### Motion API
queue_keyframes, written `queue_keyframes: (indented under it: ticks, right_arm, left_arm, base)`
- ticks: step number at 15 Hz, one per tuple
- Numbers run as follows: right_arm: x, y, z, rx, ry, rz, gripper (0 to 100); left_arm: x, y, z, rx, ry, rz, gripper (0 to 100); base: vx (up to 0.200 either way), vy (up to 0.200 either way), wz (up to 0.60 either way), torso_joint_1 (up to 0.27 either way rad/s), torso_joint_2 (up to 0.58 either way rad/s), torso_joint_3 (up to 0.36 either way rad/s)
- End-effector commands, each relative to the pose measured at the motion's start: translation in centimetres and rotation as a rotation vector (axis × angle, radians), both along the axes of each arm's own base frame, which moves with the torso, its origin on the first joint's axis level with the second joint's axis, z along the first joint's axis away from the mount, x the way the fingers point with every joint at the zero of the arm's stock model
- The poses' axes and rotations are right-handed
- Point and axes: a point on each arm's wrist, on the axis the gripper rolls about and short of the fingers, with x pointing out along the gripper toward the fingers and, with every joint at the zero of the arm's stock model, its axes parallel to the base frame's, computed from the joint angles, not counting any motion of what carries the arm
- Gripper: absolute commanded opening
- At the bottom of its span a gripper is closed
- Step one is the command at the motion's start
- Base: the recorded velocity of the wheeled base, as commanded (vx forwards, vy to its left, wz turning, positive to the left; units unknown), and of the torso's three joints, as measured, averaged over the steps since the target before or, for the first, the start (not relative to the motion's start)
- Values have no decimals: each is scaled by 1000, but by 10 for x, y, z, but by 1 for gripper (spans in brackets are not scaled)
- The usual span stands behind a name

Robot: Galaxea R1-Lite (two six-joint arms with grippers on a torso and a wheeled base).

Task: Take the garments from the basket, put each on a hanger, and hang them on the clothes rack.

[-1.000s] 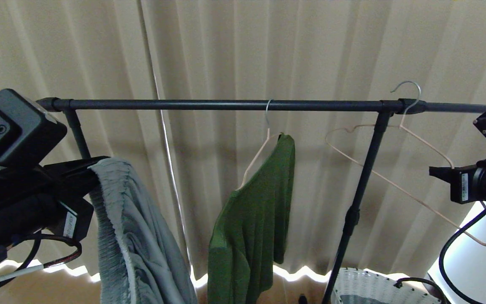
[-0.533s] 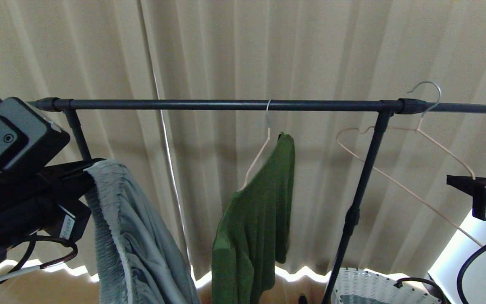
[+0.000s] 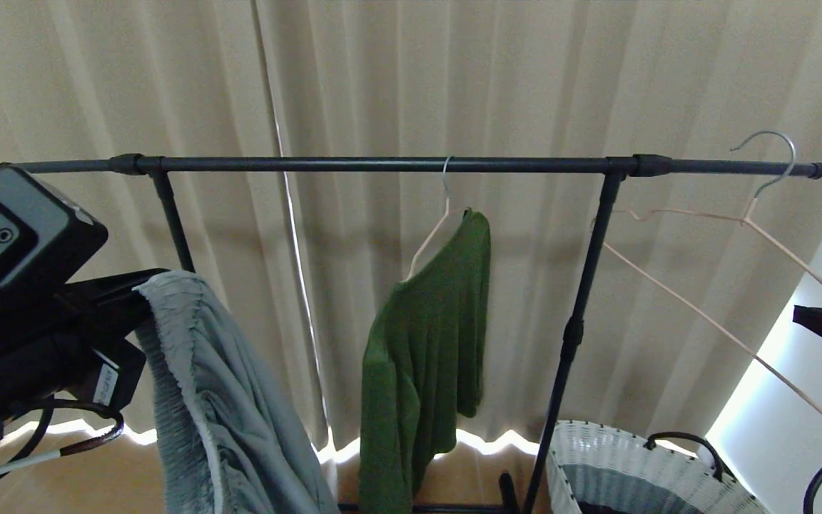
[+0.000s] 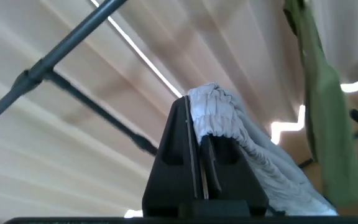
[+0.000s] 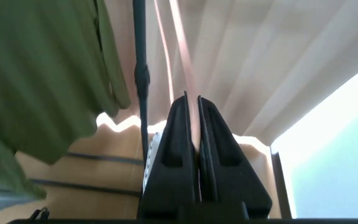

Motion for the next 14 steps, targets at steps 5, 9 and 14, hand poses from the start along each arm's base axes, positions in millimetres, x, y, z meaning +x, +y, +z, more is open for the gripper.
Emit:
queue_keyframes:
  ticks: [5,9,14]
  right_arm:
    - [-14,1,-16,1,32,1,0]
    - [-25,1,-26,-1,47,1,0]
    - [-31,1,-27,-2,38,1,0]
  left_arm:
    - [2,4,-4,9,11,27,0]
    - [-1,5,-6,-1,-7,23,0]
    - [1,4,-14,-8,-12,25,0]
  base:
    - [-200,0,0,-1,1,1]
    - [-50,0,0,2,-1,-1]
    - [0,0,0,0,0,0]
